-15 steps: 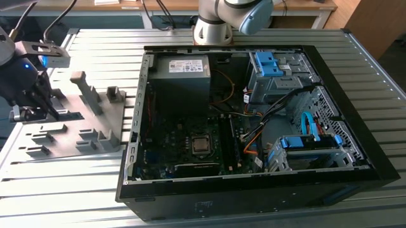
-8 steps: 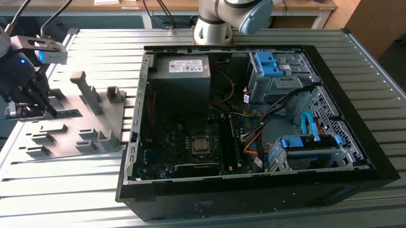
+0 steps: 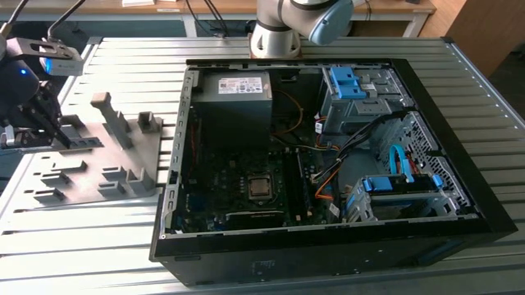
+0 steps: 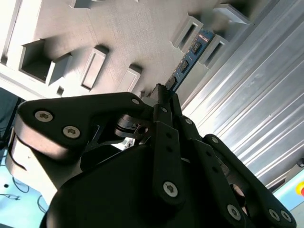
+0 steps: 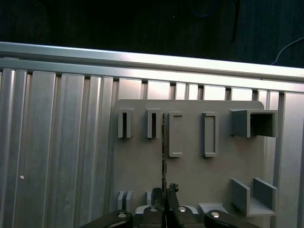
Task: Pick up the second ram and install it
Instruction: 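Pick up the second ram and move it above second insertion slot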
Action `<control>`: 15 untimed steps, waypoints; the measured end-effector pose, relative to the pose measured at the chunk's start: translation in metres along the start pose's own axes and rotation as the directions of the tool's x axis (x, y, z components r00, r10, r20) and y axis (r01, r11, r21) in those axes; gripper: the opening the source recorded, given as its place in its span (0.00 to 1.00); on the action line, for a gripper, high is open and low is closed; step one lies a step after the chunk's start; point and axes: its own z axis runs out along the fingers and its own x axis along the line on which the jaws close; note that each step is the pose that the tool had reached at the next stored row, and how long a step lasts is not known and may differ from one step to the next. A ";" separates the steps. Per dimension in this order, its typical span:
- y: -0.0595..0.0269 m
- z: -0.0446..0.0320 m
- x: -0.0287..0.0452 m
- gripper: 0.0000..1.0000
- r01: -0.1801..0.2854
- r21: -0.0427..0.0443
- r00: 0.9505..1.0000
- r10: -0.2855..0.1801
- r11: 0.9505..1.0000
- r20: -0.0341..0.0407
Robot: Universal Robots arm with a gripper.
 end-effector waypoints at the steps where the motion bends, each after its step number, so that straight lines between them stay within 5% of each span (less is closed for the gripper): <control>1: 0.0000 -0.0013 -0.0001 0.14 0.000 0.000 1.000 0.000 1.000 0.000; 15: 0.0000 -0.0208 -0.0010 0.14 0.000 0.000 1.000 0.000 1.000 0.000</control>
